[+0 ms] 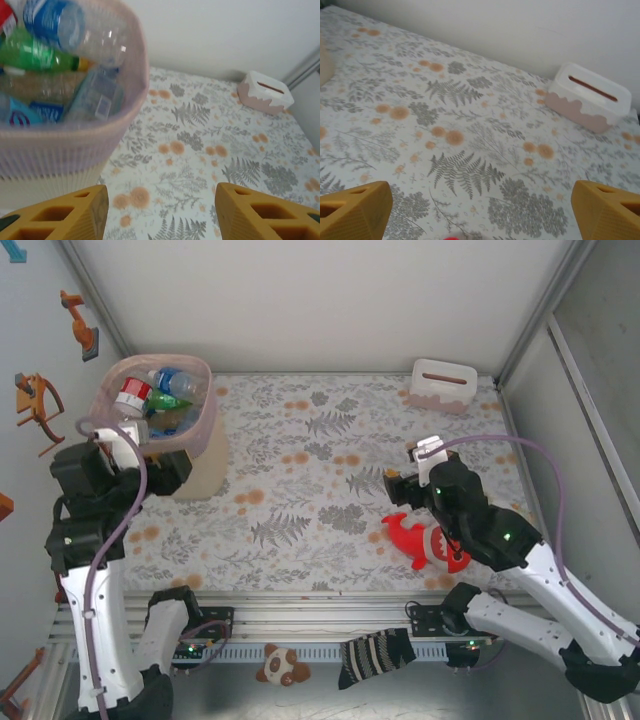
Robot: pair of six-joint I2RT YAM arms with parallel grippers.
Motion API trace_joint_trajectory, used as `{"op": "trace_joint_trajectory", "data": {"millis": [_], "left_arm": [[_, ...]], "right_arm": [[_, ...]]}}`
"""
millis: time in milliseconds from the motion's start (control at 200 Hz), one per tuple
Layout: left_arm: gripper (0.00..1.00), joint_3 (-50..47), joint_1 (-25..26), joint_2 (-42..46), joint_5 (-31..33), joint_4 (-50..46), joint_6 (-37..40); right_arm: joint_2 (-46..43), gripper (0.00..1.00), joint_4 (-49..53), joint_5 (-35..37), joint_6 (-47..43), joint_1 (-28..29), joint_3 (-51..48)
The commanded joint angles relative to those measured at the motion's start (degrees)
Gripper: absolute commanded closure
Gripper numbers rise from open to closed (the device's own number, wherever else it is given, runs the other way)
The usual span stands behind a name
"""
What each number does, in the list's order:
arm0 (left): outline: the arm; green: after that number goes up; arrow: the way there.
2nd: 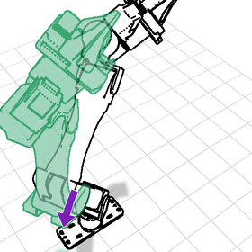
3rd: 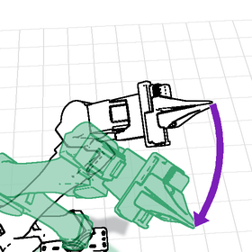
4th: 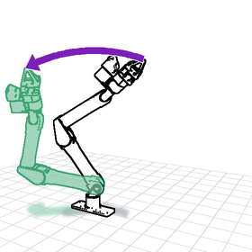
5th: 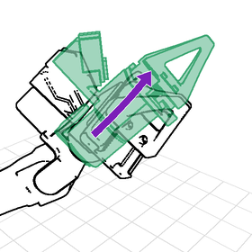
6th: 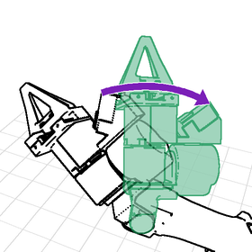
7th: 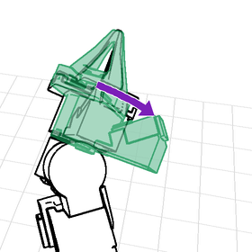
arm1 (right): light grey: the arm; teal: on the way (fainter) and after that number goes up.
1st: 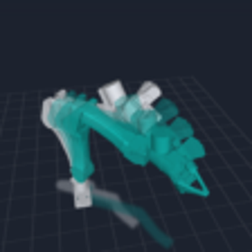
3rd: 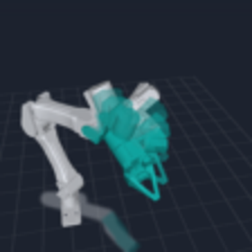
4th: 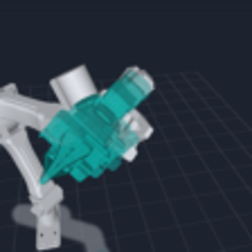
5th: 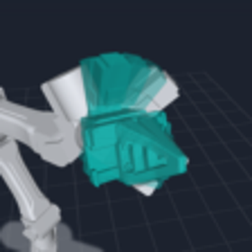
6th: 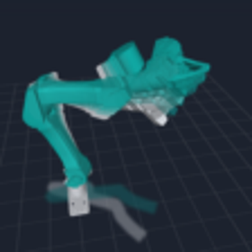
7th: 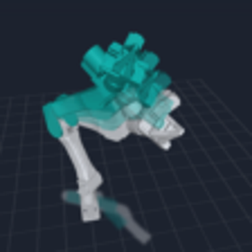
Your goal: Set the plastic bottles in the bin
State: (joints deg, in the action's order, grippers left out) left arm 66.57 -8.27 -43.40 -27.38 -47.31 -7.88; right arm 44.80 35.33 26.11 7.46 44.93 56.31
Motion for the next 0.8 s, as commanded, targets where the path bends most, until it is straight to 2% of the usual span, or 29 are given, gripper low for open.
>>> {"op": "trace_joint_trajectory", "data": {"millis": [0, 70, 145, 235, 345, 551, 791], "left_arm": [[0.41, -7.60, 0.27, 1.83, 4.04, -1.23, -2.95], [0.37, -13.04, 0.36, 3.82, 7.39, 0.24, -4.29], [0.29, -18.65, 0.36, 6.05, 11.26, 3.33, -5.86], [0.17, -25.07, 0.31, 7.52, 15.26, 7.55, -6.75], [0.01, -26.70, 0.38, 5.26, 18.27, 11.20, -8.04], [0.03, -34.15, 0.71, 1.46, 25.13, 23.49, -10.93], [0.03, -40.98, 4.51, -3.56, 35.76, 36.61, -7.94]], "right_arm": [[-0.74, 0.05, 0.69, 3.00, 4.16, -3.03, -2.80], [-0.82, 0.01, 0.70, 3.98, 4.57, -5.05, -4.71], [-0.80, 0.00, 0.42, 4.74, 5.08, -7.65, -6.81], [-0.54, 0.00, -1.10, 3.59, 5.22, -11.43, -9.11], [-0.32, 0.01, -3.74, 2.46, 4.89, -14.74, -11.50], [0.03, 0.01, -9.93, 1.37, 3.62, -20.29, -15.98], [2.62, 0.01, -19.79, -1.06, 2.22, -27.10, -23.05]]}}
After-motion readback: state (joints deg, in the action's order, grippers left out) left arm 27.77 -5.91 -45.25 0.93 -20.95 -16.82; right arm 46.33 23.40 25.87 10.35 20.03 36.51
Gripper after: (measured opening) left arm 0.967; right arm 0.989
